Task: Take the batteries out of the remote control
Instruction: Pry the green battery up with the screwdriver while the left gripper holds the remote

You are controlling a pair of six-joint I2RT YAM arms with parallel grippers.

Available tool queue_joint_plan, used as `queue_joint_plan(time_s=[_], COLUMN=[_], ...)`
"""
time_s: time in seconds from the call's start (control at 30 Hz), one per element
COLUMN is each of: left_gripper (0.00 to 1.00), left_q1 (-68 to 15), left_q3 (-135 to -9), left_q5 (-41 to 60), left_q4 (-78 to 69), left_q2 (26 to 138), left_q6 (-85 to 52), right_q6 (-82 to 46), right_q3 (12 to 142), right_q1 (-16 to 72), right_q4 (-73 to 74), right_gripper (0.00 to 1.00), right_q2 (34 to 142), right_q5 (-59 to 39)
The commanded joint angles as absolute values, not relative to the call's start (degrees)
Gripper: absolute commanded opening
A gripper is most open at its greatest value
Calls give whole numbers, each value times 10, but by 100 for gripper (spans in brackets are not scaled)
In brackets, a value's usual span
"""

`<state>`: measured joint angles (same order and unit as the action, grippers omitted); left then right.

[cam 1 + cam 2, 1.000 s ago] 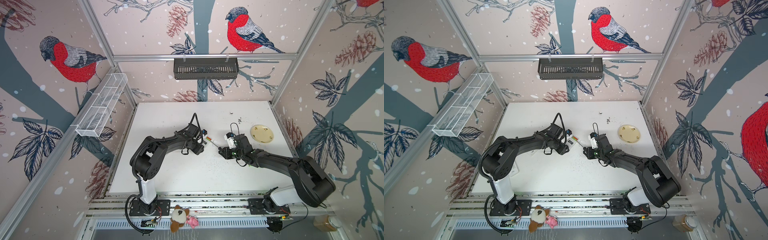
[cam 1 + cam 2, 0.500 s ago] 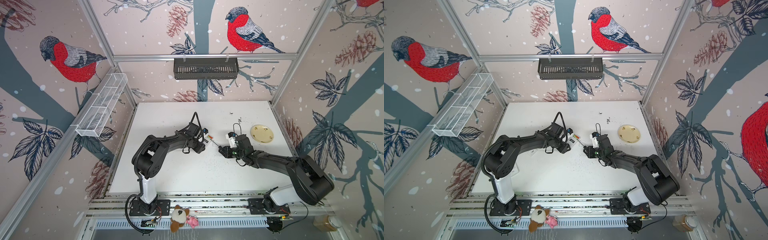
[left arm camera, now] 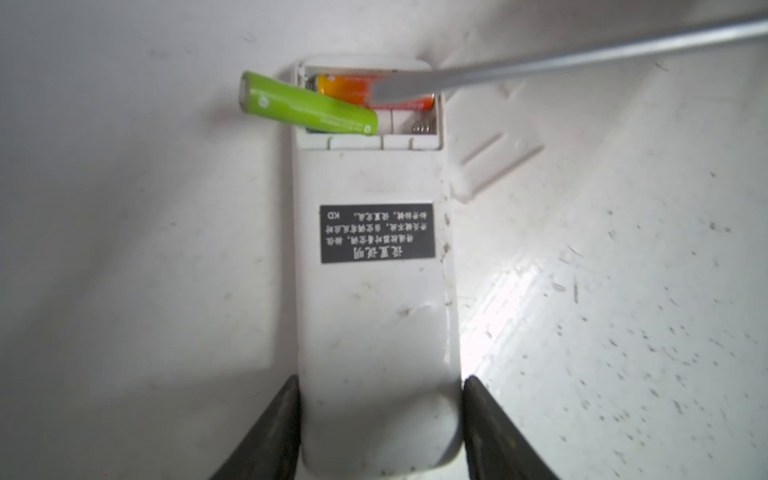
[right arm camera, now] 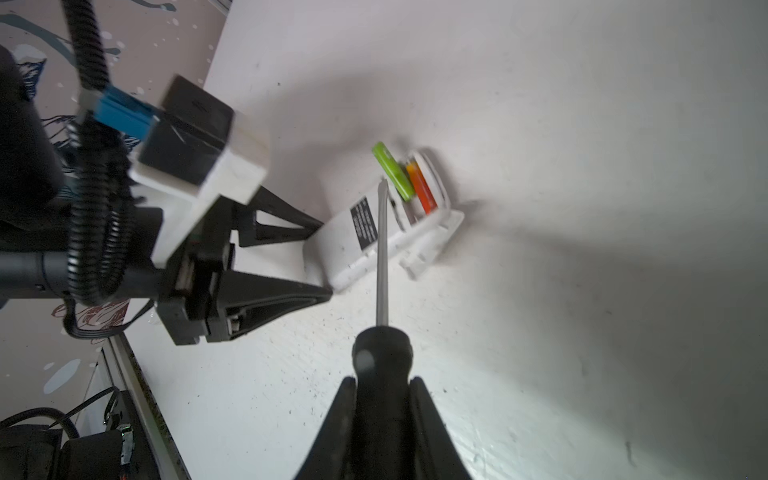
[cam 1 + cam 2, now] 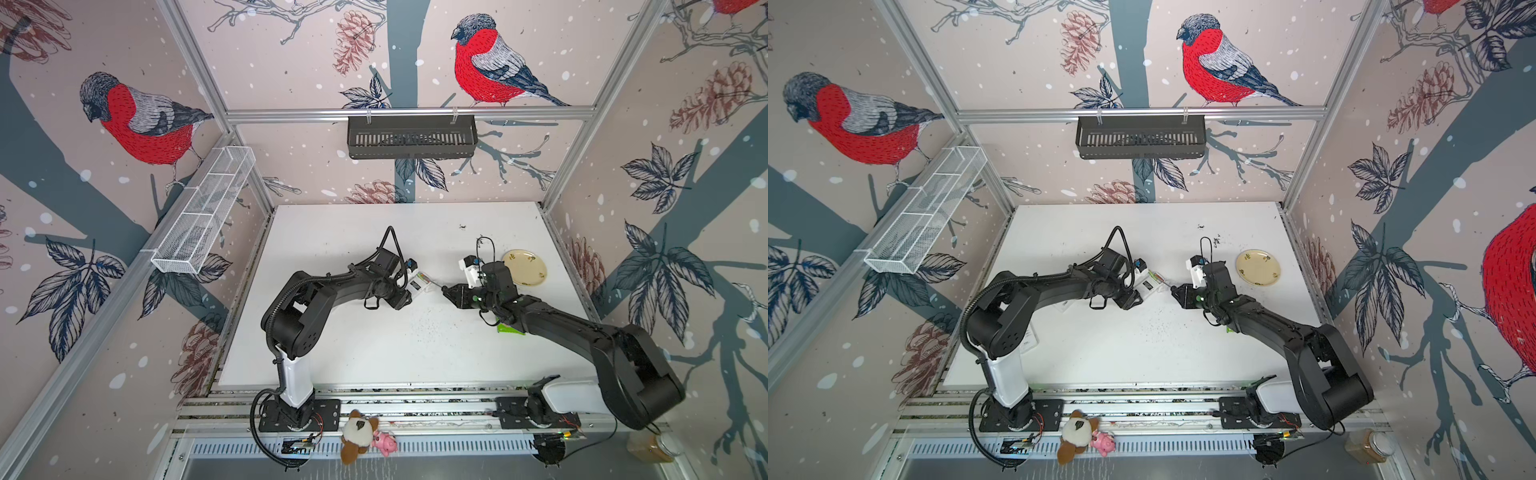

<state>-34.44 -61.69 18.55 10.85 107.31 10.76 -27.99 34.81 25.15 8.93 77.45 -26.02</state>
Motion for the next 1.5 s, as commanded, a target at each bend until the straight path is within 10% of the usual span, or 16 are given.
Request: queue_joint_plan(time_s=[0.0,1.47], left_gripper=[0,0], left_q1=[-347,-380], left_q3=[-617,-634], left_q5=[210,143], left_q4=[177,184], left_q2=[1076,1060], left_q6=[124,154], right_q6=[-244,-224], right_q3=[368,473], right_q1=[248,246], right_q4=[51,-161], right_gripper=[1,1], right_q2=[780,836], right_q5=[-298,-247])
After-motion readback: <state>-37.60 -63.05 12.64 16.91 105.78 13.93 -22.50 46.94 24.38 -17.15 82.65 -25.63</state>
